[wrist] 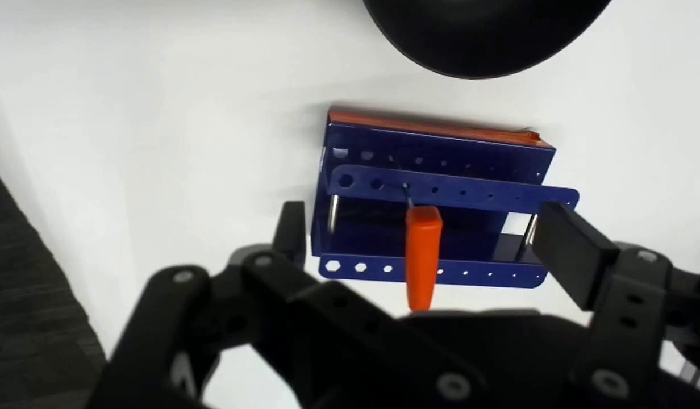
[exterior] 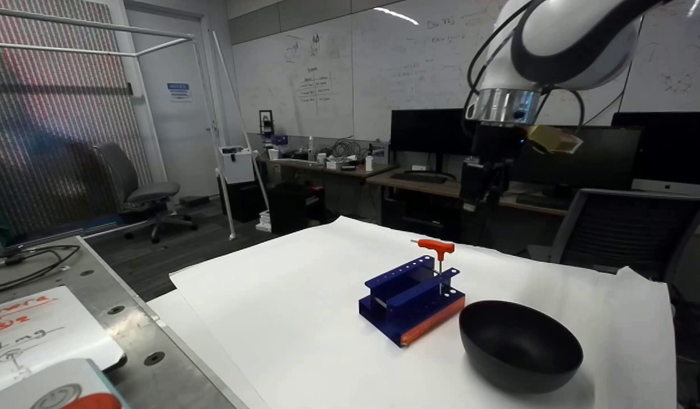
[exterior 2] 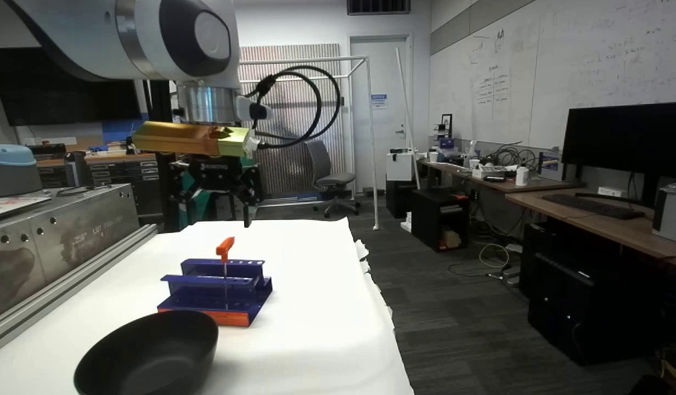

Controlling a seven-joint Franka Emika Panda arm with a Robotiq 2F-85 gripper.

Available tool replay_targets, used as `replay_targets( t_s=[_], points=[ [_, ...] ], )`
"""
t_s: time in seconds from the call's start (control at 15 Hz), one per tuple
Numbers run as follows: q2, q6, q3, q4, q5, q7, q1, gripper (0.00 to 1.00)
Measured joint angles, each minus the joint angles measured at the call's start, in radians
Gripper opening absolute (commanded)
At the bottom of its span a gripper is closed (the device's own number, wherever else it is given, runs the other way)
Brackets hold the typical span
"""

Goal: Put the orange object in the bowl

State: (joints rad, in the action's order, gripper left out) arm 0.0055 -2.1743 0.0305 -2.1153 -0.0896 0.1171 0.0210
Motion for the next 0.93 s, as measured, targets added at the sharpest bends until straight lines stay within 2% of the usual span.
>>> replay_targets(
  t_s=[0.33, 0.47, 0.67, 0.93],
  points=[
    [0.259, 0.093, -0.038, 0.248, 0.01, -0.007, 0.002, 1.0],
    [0.332, 0.123, -0.038, 0.32, 0.016, -0.007, 0.002, 0.74],
    [0.403, 0.187, -0.038, 0.402, 0.029, -0.007, -0.002, 0.49],
    [0.428, 0.253, -0.037, 0.452, 0.036, -0.007, -0.011, 0.18]
  ],
)
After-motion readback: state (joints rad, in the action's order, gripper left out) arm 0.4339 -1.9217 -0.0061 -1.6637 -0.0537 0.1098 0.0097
